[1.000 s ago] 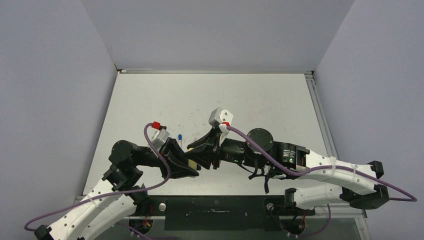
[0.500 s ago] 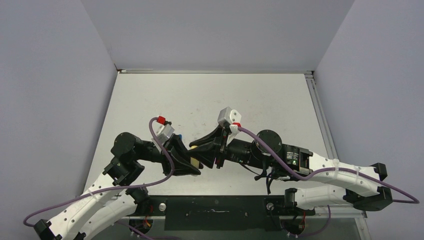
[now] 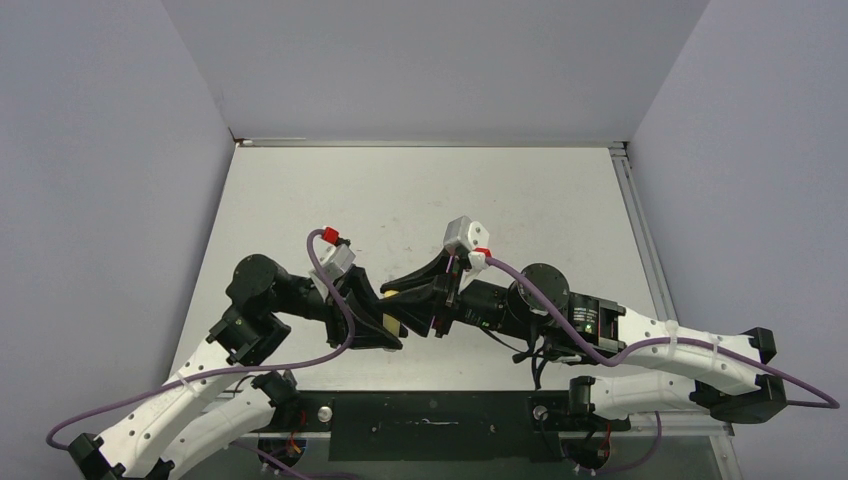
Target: Insert the pens into the pen caps
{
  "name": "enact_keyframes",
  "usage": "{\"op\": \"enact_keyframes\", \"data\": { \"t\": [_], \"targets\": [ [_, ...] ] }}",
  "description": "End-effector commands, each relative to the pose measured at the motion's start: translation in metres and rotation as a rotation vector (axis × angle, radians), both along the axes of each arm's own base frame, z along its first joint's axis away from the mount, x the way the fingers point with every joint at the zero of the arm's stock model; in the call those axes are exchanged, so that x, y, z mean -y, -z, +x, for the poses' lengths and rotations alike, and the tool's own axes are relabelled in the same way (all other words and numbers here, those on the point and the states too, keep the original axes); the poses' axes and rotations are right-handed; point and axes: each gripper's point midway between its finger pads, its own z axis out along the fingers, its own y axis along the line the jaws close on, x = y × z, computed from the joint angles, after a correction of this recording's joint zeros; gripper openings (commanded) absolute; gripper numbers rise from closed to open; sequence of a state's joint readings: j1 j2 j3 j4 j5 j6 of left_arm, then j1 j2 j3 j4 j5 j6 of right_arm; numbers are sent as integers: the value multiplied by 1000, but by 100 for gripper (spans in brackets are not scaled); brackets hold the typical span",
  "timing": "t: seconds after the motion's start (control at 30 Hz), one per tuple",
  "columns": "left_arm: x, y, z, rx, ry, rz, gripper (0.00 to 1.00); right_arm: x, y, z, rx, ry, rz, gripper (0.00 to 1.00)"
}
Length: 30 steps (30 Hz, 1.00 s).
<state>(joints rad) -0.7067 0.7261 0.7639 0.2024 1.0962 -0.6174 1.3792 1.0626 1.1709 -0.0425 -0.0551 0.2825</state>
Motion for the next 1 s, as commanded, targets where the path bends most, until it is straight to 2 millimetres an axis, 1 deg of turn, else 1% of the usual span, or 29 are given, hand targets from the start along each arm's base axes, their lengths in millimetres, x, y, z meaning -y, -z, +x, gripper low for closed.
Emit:
{"op": "enact_keyframes", "data": {
  "t": [0.0,0.33,0.43,0.53,0.77,0.97],
  "targets": [
    [-6,-97,53,153,-333,-269,0,22,176,-69,-185,-290,-580,5],
    [-16,-114,70,172,-403,-291,0,30,199,-76,-214,-302,-645,5],
    [-18,-117,72,169,-407,-301,0,29,201,-73,-210,-282,-651,5],
    [-16,-110,72,140,-388,-296,0,24,186,-63,-185,-234,-619,5],
    [-16,-82,64,74,-354,-272,0,3,142,-41,-141,-123,-492,5],
    [-18,-56,58,35,-346,-208,0,-15,107,-28,-114,-66,-396,6]
  ]
}}
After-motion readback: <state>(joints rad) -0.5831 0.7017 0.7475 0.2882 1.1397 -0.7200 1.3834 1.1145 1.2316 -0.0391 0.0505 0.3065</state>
